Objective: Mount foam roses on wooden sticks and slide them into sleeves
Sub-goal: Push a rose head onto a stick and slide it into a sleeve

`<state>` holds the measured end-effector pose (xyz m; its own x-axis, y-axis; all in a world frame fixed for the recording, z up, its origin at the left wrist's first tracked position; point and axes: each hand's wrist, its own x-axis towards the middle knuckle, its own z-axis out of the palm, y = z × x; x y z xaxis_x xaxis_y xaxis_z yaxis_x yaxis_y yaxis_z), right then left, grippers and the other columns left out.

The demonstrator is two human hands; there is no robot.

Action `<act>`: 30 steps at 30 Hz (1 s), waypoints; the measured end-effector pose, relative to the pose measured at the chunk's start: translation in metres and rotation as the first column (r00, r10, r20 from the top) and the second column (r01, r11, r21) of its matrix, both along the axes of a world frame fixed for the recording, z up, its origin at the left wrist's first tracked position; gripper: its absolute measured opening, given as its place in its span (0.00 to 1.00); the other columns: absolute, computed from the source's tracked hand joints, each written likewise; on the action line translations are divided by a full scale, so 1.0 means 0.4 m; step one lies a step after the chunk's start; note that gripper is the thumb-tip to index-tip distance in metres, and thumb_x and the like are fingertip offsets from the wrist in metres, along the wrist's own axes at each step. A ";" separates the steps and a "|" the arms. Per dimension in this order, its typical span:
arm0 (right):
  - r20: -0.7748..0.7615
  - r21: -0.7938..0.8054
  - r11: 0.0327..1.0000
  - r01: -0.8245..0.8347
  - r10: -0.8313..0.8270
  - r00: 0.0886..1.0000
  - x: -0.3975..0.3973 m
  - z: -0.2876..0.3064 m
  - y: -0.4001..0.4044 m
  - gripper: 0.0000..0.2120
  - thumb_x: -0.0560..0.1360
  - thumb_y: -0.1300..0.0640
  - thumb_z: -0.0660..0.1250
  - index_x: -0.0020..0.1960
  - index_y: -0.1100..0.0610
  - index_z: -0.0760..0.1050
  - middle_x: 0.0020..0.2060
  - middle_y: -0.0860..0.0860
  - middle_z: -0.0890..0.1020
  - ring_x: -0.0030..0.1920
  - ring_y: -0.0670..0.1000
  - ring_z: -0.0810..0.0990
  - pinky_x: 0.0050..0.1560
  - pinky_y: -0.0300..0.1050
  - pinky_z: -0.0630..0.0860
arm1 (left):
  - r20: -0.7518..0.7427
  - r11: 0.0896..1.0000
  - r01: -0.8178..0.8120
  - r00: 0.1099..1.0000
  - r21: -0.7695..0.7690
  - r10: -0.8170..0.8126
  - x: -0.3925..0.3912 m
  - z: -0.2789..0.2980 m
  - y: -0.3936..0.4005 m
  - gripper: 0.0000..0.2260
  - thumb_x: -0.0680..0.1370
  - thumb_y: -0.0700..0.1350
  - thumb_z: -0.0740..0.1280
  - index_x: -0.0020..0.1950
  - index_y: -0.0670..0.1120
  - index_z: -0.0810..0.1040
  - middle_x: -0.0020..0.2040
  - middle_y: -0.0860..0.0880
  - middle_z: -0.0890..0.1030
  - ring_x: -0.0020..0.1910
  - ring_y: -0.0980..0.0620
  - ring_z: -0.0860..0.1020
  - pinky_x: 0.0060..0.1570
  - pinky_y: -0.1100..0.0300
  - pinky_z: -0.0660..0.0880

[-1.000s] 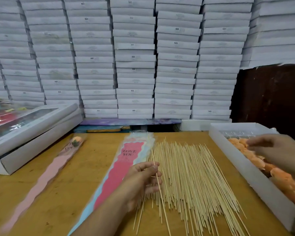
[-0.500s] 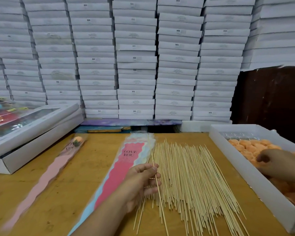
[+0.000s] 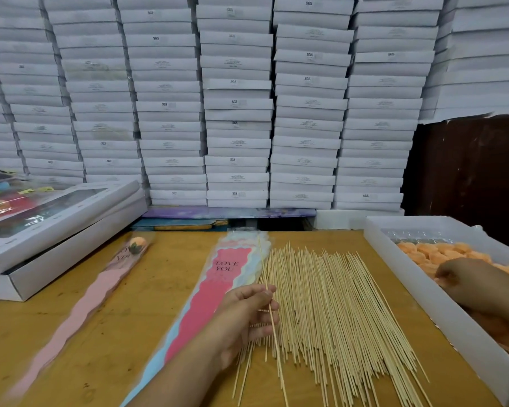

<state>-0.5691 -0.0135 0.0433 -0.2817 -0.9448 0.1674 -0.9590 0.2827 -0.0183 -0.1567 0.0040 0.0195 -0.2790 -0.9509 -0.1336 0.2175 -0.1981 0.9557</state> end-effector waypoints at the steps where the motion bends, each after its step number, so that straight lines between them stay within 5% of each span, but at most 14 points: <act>1: 0.034 -0.040 0.999 0.020 -0.019 0.999 -0.005 0.008 0.000 0.12 0.77 0.51 0.68 0.59 0.52 0.80 0.45 0.45 0.78 0.44 0.45 0.77 0.44 0.37 0.75 | -0.001 1.000 -0.001 1.000 0.001 0.001 0.001 0.000 -0.001 0.09 0.80 0.40 0.68 0.60 0.42 0.81 0.43 0.45 0.84 0.35 0.51 0.81 0.31 0.60 0.79; 6: 0.224 -0.312 0.946 0.094 -0.024 0.974 0.006 0.107 0.023 0.15 0.73 0.57 0.73 0.58 0.59 0.80 0.44 0.54 0.80 0.42 0.53 0.76 0.40 0.45 0.71 | 0.066 0.999 -0.028 0.997 -0.040 0.031 -0.003 -0.005 -0.002 0.11 0.81 0.39 0.66 0.62 0.48 0.79 0.42 0.46 0.84 0.35 0.51 0.81 0.30 0.61 0.77; 10: 0.353 -0.436 0.900 -0.027 0.199 0.914 0.123 0.183 0.058 0.11 0.73 0.53 0.72 0.55 0.51 0.79 0.47 0.49 0.82 0.45 0.51 0.79 0.41 0.45 0.71 | 0.165 0.988 -0.050 0.984 -0.146 0.074 -0.010 -0.009 0.004 0.16 0.82 0.37 0.64 0.63 0.56 0.78 0.42 0.47 0.84 0.33 0.50 0.81 0.31 0.60 0.77; 14: 0.622 -0.401 0.883 -0.246 0.459 0.634 0.295 0.176 0.090 0.08 0.74 0.55 0.73 0.50 0.45 0.79 0.47 0.46 0.83 0.43 0.48 0.84 0.42 0.46 0.82 | 0.211 0.991 -0.001 0.977 -0.133 0.029 -0.021 -0.004 0.019 0.13 0.81 0.33 0.61 0.52 0.43 0.85 0.44 0.45 0.84 0.33 0.50 0.82 0.31 0.62 0.77; 17: 0.729 -0.302 0.865 -0.402 0.481 0.487 0.418 0.116 0.095 0.11 0.75 0.56 0.72 0.53 0.44 0.78 0.50 0.47 0.82 0.45 0.48 0.85 0.45 0.47 0.84 | 0.226 0.992 0.019 0.974 -0.128 0.010 -0.027 -0.002 0.021 0.12 0.81 0.34 0.62 0.52 0.41 0.85 0.46 0.44 0.85 0.37 0.50 0.83 0.36 0.58 0.80; 21: 0.746 -0.225 0.837 -0.498 0.477 0.465 0.523 0.047 0.089 0.17 0.73 0.52 0.74 0.60 0.42 0.75 0.51 0.45 0.80 0.47 0.44 0.83 0.48 0.44 0.83 | 0.241 0.976 0.138 0.966 -0.170 -0.095 -0.027 0.002 0.024 0.15 0.82 0.54 0.65 0.51 0.46 0.87 0.48 0.45 0.86 0.45 0.48 0.84 0.43 0.55 0.82; 24: 0.750 -0.250 0.842 -0.478 0.481 0.454 0.554 0.031 0.087 0.22 0.70 0.45 0.75 0.61 0.39 0.73 0.49 0.43 0.80 0.44 0.39 0.82 0.43 0.36 0.78 | 0.268 0.960 0.190 0.954 -0.207 -0.132 -0.019 0.004 0.030 0.22 0.73 0.67 0.70 0.51 0.50 0.87 0.47 0.46 0.86 0.47 0.49 0.84 0.43 0.57 0.82; 30: 0.805 -0.276 0.857 -0.435 0.453 0.382 0.559 0.020 0.079 0.25 0.68 0.50 0.79 0.61 0.41 0.74 0.45 0.46 0.85 0.45 0.44 0.85 0.52 0.49 0.82 | 0.306 0.948 0.222 0.941 -0.229 -0.146 -0.019 0.001 0.028 0.12 0.71 0.49 0.79 0.52 0.50 0.86 0.45 0.49 0.86 0.45 0.51 0.84 0.52 0.50 0.83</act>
<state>-0.3457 0.0179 0.0511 0.1668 -0.9784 0.1219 -0.4747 -0.1880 -0.8599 -0.1642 0.0150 0.0201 -0.4394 -0.8983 0.0087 -0.0849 0.0512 0.9951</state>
